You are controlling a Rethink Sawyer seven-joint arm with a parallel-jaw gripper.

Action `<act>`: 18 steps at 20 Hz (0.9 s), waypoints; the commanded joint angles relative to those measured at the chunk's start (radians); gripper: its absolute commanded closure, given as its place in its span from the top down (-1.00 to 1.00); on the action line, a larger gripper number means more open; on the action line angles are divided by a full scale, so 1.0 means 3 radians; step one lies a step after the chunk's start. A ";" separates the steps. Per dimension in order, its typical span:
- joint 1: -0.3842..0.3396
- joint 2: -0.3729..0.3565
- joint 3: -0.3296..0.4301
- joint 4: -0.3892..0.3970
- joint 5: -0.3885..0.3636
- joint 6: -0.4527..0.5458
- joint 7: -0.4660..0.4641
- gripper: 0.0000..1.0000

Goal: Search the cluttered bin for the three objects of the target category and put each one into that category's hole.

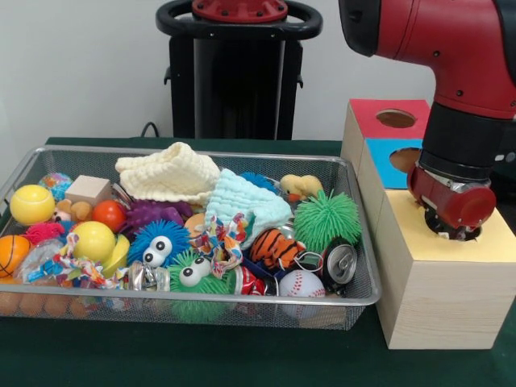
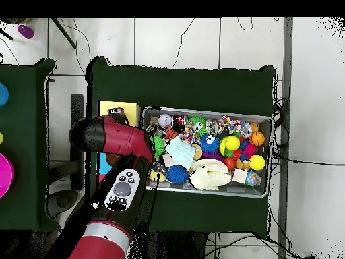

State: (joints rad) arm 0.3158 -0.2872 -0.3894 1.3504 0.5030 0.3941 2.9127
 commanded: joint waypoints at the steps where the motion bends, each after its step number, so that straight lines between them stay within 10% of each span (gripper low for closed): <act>1: -0.0128 0.0107 0.0177 0.0161 -0.0141 0.0542 0.0185 1.00; 10: -0.0227 -0.0156 -0.0222 -0.0787 -0.0360 0.2450 0.0248 1.00; 18: -0.0326 -0.0048 -0.0277 -0.1381 -0.0448 0.3113 0.0289 1.00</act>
State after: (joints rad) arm 0.2648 -0.3184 -0.4808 1.0618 0.4328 1.1358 2.9127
